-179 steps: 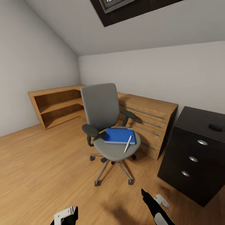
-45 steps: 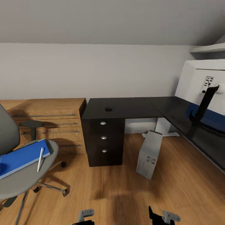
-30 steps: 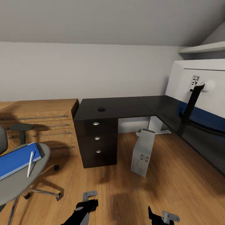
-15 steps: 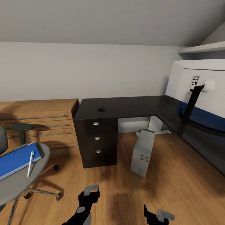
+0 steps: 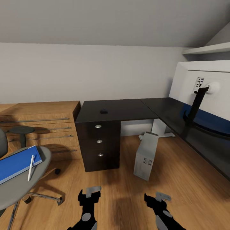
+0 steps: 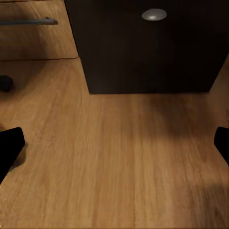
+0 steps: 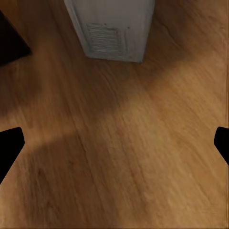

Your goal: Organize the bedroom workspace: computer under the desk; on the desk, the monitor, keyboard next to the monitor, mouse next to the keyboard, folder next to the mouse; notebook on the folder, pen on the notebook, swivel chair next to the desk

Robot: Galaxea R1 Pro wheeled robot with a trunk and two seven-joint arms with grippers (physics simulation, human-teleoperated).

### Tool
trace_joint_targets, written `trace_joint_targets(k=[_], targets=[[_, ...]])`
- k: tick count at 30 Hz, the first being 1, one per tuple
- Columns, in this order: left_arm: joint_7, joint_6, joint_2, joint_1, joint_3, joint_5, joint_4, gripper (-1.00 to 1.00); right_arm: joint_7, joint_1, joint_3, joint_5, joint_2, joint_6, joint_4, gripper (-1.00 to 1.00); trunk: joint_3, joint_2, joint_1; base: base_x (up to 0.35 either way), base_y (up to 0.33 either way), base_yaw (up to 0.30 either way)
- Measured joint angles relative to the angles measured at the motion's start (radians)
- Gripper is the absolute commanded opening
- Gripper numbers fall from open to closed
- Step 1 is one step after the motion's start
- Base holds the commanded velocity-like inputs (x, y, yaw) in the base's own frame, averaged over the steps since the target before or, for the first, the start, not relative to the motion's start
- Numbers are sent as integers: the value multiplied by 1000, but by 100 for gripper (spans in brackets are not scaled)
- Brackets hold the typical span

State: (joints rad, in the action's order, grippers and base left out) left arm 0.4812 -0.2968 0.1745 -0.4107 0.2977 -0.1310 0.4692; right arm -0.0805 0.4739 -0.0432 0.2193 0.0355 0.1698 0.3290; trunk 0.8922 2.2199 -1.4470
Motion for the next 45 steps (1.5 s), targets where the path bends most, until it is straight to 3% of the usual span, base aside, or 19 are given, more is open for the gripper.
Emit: trace_joint_targets(k=[1,2,6,8,11,13,14,16,17,18,22,29,38,43,44,45], targets=[[22,-1,0,7,25,0,11,100,-9,8,0,-9,0,-17,8,100,0,0,0,0,0,0],[64,-1,0,24,78,0,38,100,-22,23,0,-25,0,-40,20,100,0,0,0,0,0,0],[140,-1,0,58,176,-2,104,100,-36,49,-1,-44,0,-66,32,100,0,0,0,0,0,0],[195,3,0,92,229,-4,182,100,-43,64,-2,-54,-2,-78,38,100,0,0,0,0,0,0],[209,17,0,108,242,-26,256,100,-45,69,-2,-59,-4,-78,38,100,0,0,0,0,0,0],[199,76,-26,113,244,-96,326,100,-46,70,-1,-61,-5,-73,37,100,0,0,0,0,0,0],[162,183,-73,116,252,-218,422,100,-46,71,-1,-67,-6,-64,37,100,0,0,0,0,0,0],[120,262,-116,118,260,-314,498,100,-46,71,-1,-75,-6,-58,38,100,0,0,0,0,0,0],[78,327,-157,122,271,-398,563,100,-46,71,-1,-83,-5,-54,39,100,0,0,0,0,0,0],[60,356,-179,125,279,-433,594,100,-46,71,-2,-87,-5,-52,40,100,0,0,0,0,0,0],[13,432,-254,137,323,-519,704,100,-46,71,-3,-100,-3,-48,45,100,0,0,0,0,0,0],[-6,465,-286,143,357,-561,781,100,-45,71,-4,-106,-1,-46,47,100,3,7,-4,0,0,0],[-7,474,-282,143,363,-566,796,100,-43,71,-6,-105,-2,-36,49,100,31,70,-38,0,0,0],[-6,474,-284,144,364,-566,825,100,-45,70,-6,-104,-2,15,48,100,47,105,-57,0,0,0],[34,475,-292,199,363,-566,953,100,-46,70,-7,-104,-4,70,48,100,50,112,-61,0,0,0],[44,475,-292,206,363,-567,967,100,-46,70,-7,-104,-4,72,47,100,53,119,-65,0,0,0]])
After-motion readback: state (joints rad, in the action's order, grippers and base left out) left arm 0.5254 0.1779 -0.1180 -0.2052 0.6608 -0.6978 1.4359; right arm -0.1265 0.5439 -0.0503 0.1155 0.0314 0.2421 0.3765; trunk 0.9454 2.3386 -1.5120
